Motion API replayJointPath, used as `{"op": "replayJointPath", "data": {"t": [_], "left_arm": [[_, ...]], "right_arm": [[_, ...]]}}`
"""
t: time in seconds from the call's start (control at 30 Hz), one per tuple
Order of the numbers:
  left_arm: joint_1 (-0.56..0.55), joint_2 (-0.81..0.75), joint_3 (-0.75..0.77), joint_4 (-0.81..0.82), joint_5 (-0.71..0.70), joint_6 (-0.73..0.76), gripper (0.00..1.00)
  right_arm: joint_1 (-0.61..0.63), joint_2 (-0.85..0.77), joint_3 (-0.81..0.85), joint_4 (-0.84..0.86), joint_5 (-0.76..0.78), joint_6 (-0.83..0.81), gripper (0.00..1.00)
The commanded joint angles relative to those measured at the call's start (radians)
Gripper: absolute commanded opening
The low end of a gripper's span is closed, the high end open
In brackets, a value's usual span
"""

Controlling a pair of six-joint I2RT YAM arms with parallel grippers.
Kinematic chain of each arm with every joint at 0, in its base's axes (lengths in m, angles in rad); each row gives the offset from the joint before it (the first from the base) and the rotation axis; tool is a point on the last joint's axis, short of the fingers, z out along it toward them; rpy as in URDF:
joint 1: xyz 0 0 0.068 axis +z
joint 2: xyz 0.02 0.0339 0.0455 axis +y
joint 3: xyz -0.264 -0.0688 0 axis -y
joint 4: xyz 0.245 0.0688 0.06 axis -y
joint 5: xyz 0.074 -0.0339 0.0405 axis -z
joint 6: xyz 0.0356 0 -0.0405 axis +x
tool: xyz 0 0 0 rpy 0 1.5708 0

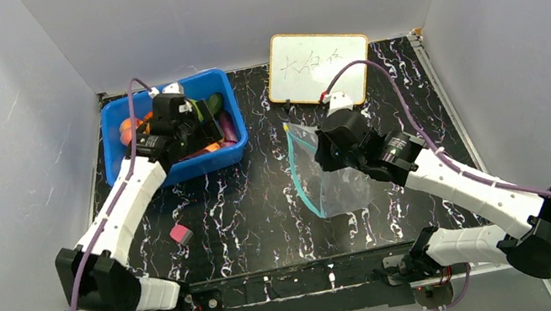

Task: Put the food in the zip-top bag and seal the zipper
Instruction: Pick up the fake vegetable from the bin.

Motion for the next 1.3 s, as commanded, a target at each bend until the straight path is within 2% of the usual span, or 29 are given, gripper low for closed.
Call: {"op": "replayJointPath", "data": {"t": [0.0,0.23,0.37,0.43,0.5,0.67,1.0,1.27], "left_arm": [[0.080,0.076,0.066,0.020,0.062,0.015,0.75],[0.145,0.212,0.139,0.059,0.001,0.072,0.79],[0.160,0.279,0.187,0.085,-0.123,0.095,0.80],[0.168,0.309,0.204,0.117,-0.175,0.117,0.87],[0.179,0.343,0.225,0.164,-0.155,0.145,0.92],[0.193,0.435,0.293,0.231,-0.156,0.183,0.98],[0.222,0.592,0.361,0.325,-0.104,0.245,0.98],[0.226,0.666,0.397,0.343,-0.165,0.284,0.98]], "right_arm": [[-0.001,-0.025,-0.033,0.197,-0.126,0.042,0.00],[0.000,-0.013,-0.022,0.196,-0.139,0.048,0.00],[-0.001,-0.010,-0.023,0.196,-0.139,0.044,0.00],[0.000,-0.006,-0.026,0.196,-0.142,0.041,0.00],[-0.001,-0.002,-0.024,0.196,-0.145,0.039,0.00],[-0.001,0.005,-0.016,0.204,-0.143,0.033,0.00],[-0.001,0.028,0.006,0.203,-0.152,0.026,0.00],[-0.001,0.029,0.017,0.190,-0.146,0.019,0.00]]}}
